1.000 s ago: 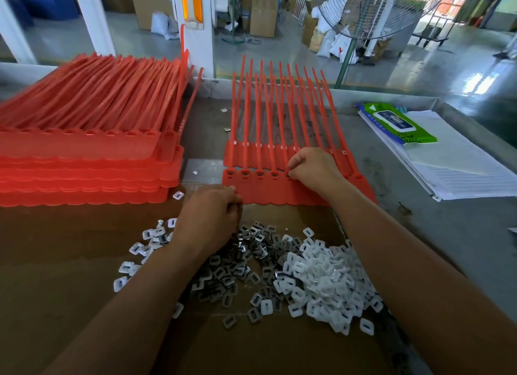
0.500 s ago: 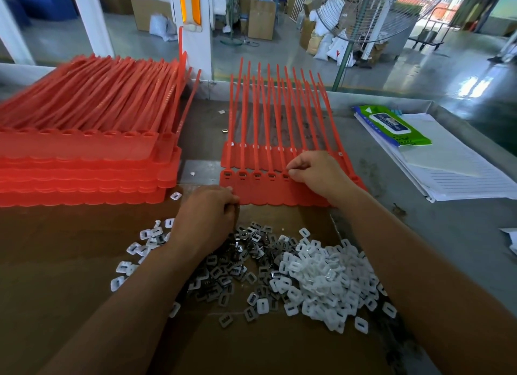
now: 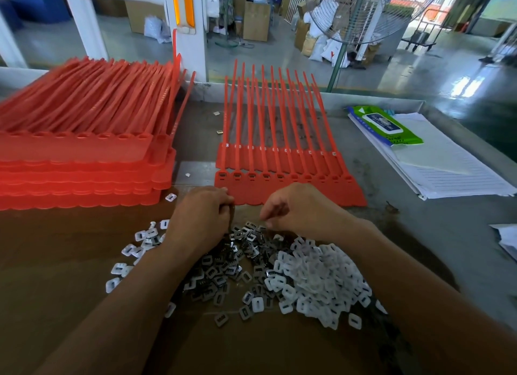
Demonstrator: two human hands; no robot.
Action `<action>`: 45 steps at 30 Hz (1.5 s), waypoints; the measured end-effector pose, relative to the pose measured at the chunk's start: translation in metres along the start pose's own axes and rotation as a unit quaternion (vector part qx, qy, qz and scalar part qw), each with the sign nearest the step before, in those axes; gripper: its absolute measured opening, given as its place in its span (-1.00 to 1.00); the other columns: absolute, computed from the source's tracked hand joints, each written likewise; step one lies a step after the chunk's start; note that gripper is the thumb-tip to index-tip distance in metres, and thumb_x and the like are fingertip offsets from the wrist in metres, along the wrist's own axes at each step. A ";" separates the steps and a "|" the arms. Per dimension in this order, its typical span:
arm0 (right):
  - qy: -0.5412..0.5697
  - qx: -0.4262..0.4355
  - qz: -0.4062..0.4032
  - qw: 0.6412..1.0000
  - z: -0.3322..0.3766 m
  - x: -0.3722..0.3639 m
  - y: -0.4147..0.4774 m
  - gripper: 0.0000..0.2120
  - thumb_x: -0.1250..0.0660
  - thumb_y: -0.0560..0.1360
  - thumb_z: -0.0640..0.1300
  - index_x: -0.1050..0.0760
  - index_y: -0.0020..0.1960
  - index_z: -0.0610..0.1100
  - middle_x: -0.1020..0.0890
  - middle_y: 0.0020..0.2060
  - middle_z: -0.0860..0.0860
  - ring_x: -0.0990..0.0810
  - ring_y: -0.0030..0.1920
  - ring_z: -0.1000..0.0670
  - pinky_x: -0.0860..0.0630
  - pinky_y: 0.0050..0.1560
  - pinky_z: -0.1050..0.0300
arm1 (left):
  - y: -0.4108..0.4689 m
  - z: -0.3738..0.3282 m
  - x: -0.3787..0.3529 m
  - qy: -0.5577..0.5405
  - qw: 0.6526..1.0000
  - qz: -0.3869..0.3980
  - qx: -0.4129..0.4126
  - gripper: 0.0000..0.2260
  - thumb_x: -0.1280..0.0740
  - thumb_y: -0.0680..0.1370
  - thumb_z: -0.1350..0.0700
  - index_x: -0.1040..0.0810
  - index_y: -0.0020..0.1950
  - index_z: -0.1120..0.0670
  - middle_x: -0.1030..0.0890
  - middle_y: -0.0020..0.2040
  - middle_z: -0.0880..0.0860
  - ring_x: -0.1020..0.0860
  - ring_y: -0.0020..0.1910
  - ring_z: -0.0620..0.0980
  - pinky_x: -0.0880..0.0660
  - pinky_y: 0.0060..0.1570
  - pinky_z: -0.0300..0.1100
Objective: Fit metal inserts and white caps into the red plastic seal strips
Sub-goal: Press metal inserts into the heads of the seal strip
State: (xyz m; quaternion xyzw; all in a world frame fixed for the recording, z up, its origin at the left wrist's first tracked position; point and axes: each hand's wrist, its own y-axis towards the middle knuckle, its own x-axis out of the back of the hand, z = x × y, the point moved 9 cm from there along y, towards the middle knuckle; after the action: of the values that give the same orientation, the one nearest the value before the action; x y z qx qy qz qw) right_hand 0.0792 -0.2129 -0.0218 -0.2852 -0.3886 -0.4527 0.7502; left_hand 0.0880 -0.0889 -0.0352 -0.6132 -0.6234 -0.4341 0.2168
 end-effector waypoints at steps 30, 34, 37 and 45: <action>0.077 -0.073 -0.066 0.992 -0.025 0.018 -0.001 -0.84 -0.32 0.49 -0.22 -0.49 -0.16 0.03 -0.54 -0.24 0.17 -0.49 -0.20 0.23 -0.35 -0.27 0.46 | -0.001 0.002 0.000 0.008 1.000 0.004 -0.002 -0.75 -0.23 0.48 0.26 -0.59 0.10 0.14 -0.55 0.20 0.04 -0.45 0.22 -0.07 -0.25 0.18 -0.29; 0.084 -0.089 -0.112 0.986 -0.040 0.031 -0.003 -0.82 -0.40 0.41 -0.27 -0.54 -0.22 0.00 -0.59 -0.27 0.09 -0.51 -0.26 0.23 -0.43 -0.29 0.48 | 0.000 0.003 -0.001 0.005 1.000 0.008 0.004 -0.75 -0.22 0.49 0.25 -0.59 0.11 0.13 -0.54 0.22 0.03 -0.44 0.23 -0.07 -0.25 0.20 -0.29; 0.089 -0.090 -0.136 0.983 -0.047 0.036 -0.004 -0.82 -0.41 0.39 -0.29 -0.54 -0.24 -0.02 -0.55 -0.34 0.11 -0.48 -0.36 0.27 -0.39 -0.34 0.53 | 0.000 0.003 -0.002 0.006 1.000 0.009 0.006 -0.75 -0.22 0.49 0.25 -0.59 0.11 0.13 -0.54 0.22 0.03 -0.44 0.22 -0.07 -0.25 0.20 -0.28; 0.073 -0.105 -0.183 0.975 -0.062 0.049 0.006 -0.86 -0.34 0.46 -0.32 -0.62 -0.06 -0.14 -0.64 -0.12 -0.01 -0.54 -0.11 0.14 -0.41 -0.09 0.40 | -0.001 0.000 0.000 0.009 1.000 0.007 -0.003 -0.75 -0.22 0.49 0.25 -0.59 0.11 0.14 -0.55 0.20 0.04 -0.45 0.21 -0.08 -0.26 0.19 -0.30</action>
State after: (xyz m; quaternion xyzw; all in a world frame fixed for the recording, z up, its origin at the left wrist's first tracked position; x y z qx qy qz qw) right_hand 0.1187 -0.2812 -0.0139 -0.2526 -0.3292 -0.6397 0.6470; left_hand 0.0876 -0.0887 -0.0357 -0.6141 -0.6159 -0.4398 0.2239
